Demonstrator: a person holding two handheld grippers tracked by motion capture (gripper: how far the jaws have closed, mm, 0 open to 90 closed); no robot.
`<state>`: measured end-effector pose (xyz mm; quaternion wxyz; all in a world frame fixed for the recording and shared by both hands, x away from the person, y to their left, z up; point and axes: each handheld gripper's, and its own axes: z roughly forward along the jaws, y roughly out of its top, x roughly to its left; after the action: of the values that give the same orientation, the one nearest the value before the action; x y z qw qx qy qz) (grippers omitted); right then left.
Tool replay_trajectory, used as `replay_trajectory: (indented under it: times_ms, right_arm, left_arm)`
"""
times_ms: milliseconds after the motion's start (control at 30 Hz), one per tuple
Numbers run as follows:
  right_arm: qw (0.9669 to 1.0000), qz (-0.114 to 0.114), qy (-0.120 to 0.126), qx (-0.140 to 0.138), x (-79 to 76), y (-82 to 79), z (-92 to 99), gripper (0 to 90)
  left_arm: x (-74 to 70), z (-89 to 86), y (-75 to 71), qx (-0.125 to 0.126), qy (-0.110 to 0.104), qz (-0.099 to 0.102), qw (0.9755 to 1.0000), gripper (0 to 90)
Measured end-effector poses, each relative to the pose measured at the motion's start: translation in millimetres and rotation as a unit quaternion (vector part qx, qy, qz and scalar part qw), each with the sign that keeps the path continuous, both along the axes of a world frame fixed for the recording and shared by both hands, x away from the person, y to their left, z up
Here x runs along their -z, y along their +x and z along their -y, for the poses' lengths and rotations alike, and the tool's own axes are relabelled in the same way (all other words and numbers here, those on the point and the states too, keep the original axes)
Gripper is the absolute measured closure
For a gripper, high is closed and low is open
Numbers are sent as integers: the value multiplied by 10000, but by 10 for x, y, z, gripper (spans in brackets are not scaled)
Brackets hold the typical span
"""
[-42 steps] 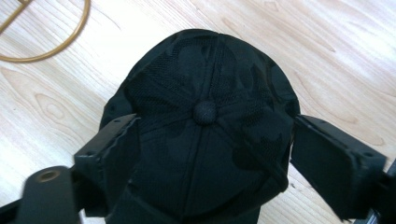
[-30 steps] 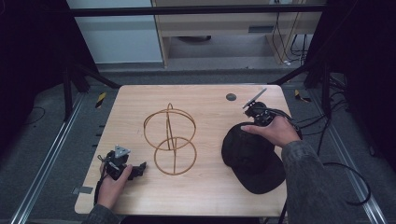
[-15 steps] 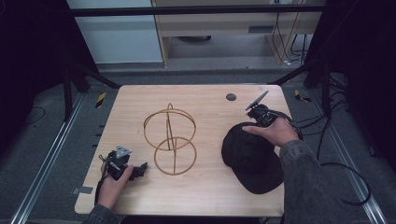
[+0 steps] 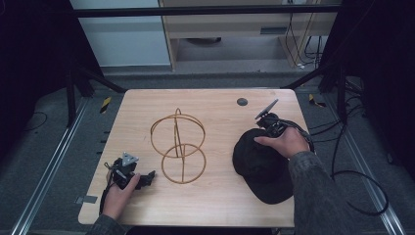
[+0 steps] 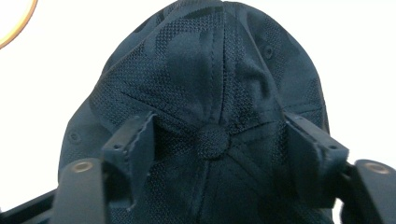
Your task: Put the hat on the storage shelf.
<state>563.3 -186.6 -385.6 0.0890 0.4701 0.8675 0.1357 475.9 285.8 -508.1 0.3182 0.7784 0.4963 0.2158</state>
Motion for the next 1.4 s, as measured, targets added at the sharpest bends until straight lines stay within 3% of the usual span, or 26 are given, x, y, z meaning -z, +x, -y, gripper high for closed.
replay_trajectory:
  times_ms: [467, 867, 1400]
  right_arm:
    - [9998, -47, 152, -70, -8, -10, 80, 589]
    - [9997, 25, 177, -182, -52, -54, 130, 660]
    - [9985, 232, 283, -414, -275, -94, 60, 711]
  left_arm:
    - [0, 3, 0, 9, -6, -1, 10000, 0]
    - [0, 3, 0, 11, -5, -2, 10000, 0]
    - [0, 3, 0, 10, -6, -1, 10000, 0]
